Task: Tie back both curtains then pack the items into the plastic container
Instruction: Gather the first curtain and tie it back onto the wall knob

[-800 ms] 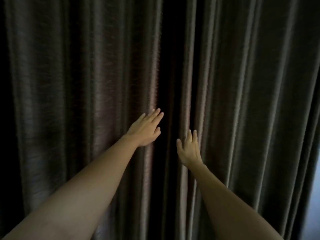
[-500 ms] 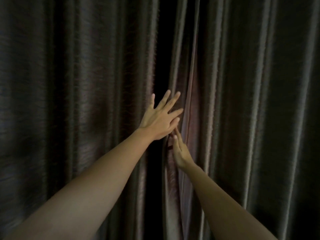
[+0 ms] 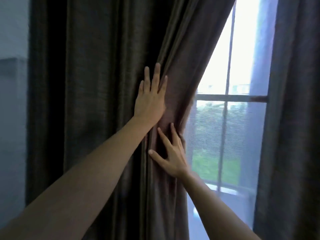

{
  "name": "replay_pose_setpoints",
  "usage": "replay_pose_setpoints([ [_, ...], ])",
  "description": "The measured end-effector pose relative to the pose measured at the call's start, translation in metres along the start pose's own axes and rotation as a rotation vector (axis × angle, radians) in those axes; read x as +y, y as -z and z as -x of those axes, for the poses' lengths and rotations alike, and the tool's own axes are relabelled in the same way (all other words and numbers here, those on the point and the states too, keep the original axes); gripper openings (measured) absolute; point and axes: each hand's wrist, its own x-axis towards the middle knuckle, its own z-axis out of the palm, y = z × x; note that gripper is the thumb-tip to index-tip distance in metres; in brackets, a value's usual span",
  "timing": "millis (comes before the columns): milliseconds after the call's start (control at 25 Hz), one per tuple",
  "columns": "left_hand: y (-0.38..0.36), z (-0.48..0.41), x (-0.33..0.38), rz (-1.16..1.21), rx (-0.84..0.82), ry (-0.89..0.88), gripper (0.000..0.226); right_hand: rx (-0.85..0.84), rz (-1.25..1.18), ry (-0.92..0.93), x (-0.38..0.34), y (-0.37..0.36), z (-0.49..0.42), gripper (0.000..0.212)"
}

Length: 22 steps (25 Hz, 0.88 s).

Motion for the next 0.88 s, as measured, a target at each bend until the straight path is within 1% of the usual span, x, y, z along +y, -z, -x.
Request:
replay_pose_setpoints([
  [40,0.000,-0.001,-0.012,-0.019,-0.014,0.015,0.073,-0.020,-0.040,-0.006,-0.008,-0.009,-0.009,0.079],
  [160,-0.006,-0.001,-0.057,-0.171,-0.034,0.040,0.072,-0.086,-0.145,0.021,-0.034,-0.046,-0.040,0.080],
  [240,-0.012,0.002,-0.097,-0.244,-0.014,0.047,0.071,-0.112,-0.205,0.058,-0.057,-0.073,-0.059,0.080],
  [400,-0.019,0.000,-0.161,-0.316,-0.010,0.031,0.069,-0.114,-0.298,0.105,-0.093,-0.123,-0.096,0.081],
  [520,-0.027,-0.002,-0.218,-0.315,-0.085,0.091,0.075,-0.111,-0.336,0.137,-0.123,-0.168,-0.126,0.080],
  [600,-0.035,0.003,-0.262,-0.241,-0.135,0.174,0.078,-0.118,-0.352,0.170,-0.140,-0.198,-0.141,0.081],
  [720,-0.045,0.014,-0.323,0.003,-0.165,0.278,0.078,-0.130,-0.339,0.212,-0.162,-0.240,-0.159,0.084],
  [800,-0.053,0.019,-0.361,0.106,-0.155,0.290,0.081,-0.101,-0.355,0.231,-0.181,-0.270,-0.174,0.085],
  [880,-0.060,0.021,-0.395,0.187,-0.118,0.334,0.093,-0.098,-0.406,0.229,-0.199,-0.296,-0.187,0.084],
])
